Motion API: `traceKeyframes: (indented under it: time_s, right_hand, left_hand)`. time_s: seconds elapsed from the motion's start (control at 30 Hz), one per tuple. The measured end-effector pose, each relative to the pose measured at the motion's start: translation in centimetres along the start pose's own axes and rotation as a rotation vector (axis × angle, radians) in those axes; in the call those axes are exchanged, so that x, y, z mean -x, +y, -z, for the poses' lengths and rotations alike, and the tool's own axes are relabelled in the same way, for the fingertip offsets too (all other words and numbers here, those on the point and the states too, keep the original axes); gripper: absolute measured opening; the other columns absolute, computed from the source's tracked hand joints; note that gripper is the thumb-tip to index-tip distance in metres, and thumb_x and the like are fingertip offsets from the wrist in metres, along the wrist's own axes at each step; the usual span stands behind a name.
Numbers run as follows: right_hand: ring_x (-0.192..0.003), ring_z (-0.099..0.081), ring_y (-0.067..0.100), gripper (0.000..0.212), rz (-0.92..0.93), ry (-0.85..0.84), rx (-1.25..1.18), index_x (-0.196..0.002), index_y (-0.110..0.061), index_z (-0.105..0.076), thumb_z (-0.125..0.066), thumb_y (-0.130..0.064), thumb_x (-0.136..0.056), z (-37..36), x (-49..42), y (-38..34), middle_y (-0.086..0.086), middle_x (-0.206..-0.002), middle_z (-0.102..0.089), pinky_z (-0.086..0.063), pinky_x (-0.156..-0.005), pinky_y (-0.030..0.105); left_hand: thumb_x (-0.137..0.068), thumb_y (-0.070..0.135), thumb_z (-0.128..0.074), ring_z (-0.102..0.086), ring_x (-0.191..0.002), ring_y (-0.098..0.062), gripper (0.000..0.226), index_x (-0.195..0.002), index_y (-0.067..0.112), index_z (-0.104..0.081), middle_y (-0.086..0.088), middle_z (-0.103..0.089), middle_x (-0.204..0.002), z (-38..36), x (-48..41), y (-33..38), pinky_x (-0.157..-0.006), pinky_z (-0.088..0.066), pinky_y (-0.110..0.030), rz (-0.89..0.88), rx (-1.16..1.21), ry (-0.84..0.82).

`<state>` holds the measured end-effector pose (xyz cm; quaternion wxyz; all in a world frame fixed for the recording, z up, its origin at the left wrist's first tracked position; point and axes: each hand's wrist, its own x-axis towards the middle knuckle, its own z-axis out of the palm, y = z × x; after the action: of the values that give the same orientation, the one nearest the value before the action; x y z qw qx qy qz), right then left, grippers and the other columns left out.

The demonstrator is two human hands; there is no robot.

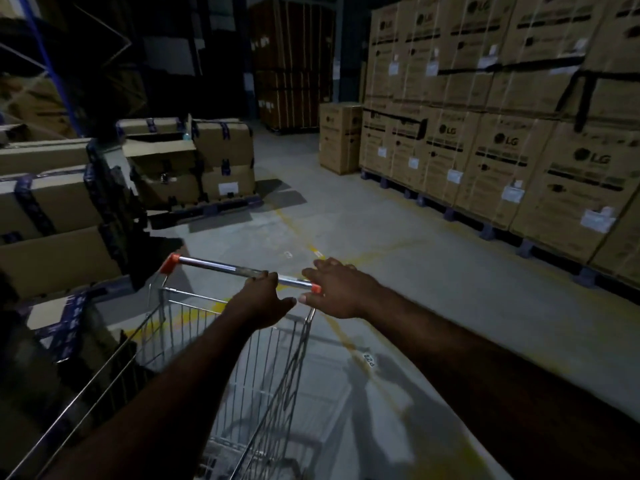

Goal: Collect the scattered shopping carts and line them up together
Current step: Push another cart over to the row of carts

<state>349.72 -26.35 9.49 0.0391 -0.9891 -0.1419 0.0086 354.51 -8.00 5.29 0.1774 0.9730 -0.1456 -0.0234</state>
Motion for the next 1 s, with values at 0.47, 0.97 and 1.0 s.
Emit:
traceKeyframes:
  time_s: [0.47, 0.97, 1.0]
  right_hand:
    - [-0.132, -0.052, 0.032, 0.043, 0.485, -0.219, -0.016, -0.143, -0.028, -0.055, -0.053, -0.032, -0.100, -4.6, -22.4, 6.9, 0.009, -0.145, -0.055, -0.046, -0.103, 0.040]
    - [-0.106, -0.066, 0.033, 0.020, 0.715, -0.336, -0.242, -0.105, -0.013, -0.071, -0.054, -0.018, -0.095, -10.2, -31.9, -6.1, 0.013, -0.109, -0.070, -0.052, -0.085, 0.038]
    - [-0.108, -0.065, 0.033, 0.025, 0.752, -0.290, -0.165, -0.113, -0.013, -0.071, -0.052, -0.020, -0.097, -9.9, -33.1, -6.3, 0.012, -0.113, -0.069, -0.052, -0.085, 0.038]
  left_hand:
    - [-0.099, 0.037, -0.054, -0.047, -0.131, -0.036, 0.057, -0.148, 0.011, -0.039, -0.016, -0.045, -0.147, -7.2, -12.2, -2.0, -0.105, -0.042, -0.042, 0.549, 0.188, 0.108]
    - [-0.085, 0.056, -0.051, -0.054, -0.129, -0.028, 0.078, -0.152, 0.017, -0.039, -0.013, -0.045, -0.152, -9.6, -12.6, -10.0, -0.103, -0.045, -0.032, 0.921, 0.412, 0.116]
    - [-0.086, 0.056, -0.055, -0.052, -0.131, -0.028, 0.079, -0.154, 0.023, -0.033, -0.010, -0.040, -0.156, -9.4, -12.4, -10.1, -0.105, -0.044, -0.032, 0.947, 0.432, 0.120]
